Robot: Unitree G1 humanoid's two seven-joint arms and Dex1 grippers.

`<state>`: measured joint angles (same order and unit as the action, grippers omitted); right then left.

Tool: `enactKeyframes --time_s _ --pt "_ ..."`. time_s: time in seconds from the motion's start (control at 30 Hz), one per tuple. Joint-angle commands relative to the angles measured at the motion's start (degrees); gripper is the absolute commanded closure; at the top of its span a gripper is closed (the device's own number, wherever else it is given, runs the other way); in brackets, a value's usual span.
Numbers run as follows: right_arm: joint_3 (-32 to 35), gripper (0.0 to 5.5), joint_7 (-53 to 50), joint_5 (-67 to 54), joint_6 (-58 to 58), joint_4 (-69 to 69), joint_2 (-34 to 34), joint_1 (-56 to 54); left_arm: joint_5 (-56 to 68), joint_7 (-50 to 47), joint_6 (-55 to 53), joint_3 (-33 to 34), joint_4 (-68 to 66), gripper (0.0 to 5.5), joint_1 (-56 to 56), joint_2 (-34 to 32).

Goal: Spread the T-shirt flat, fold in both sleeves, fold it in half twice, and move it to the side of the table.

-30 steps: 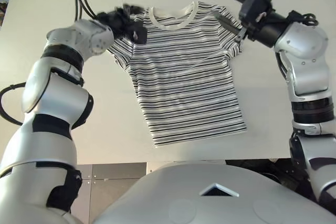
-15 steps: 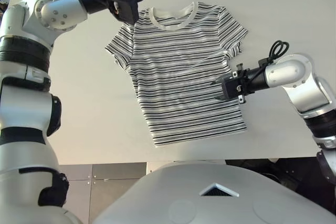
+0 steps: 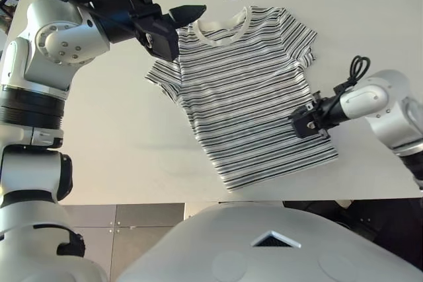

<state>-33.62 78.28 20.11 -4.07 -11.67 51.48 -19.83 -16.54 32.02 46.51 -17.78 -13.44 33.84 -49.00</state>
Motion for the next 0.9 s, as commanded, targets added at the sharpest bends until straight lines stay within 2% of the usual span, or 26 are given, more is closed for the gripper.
enactKeyframes --time_s 0.03,0.27,0.47,0.63,0.77,0.9 --pt "-0.2 3.34 3.6 -0.3 -3.3 -0.6 2.0 2.4 0.2 1.7 -1.5 1.3 2.2 3.64 -1.5 -0.1" --pt "-0.4 3.34 7.6 -8.3 -13.5 -11.4 0.6 9.0 -0.1 2.1 -2.3 2.9 1.9 3.64 -2.3 0.0" --pt "-2.5 3.34 3.3 -10.2 -21.3 -13.9 -5.6 9.7 -0.1 2.4 -1.8 3.0 0.6 3.64 -1.9 0.3" --pt "-1.1 3.34 0.4 -10.5 -22.2 -11.1 -7.0 7.1 -0.2 3.3 -1.4 2.2 0.1 3.64 -2.1 0.5" --pt "4.6 3.34 -1.1 -12.7 -22.2 -5.4 -8.3 -1.9 -1.5 5.2 -0.8 1.9 -1.1 3.64 -3.3 -1.5" --pt "6.0 3.34 2.6 -13.3 -19.8 -3.1 -3.6 -5.3 1.5 8.5 -0.5 2.4 -0.6 3.64 -5.9 -3.6"
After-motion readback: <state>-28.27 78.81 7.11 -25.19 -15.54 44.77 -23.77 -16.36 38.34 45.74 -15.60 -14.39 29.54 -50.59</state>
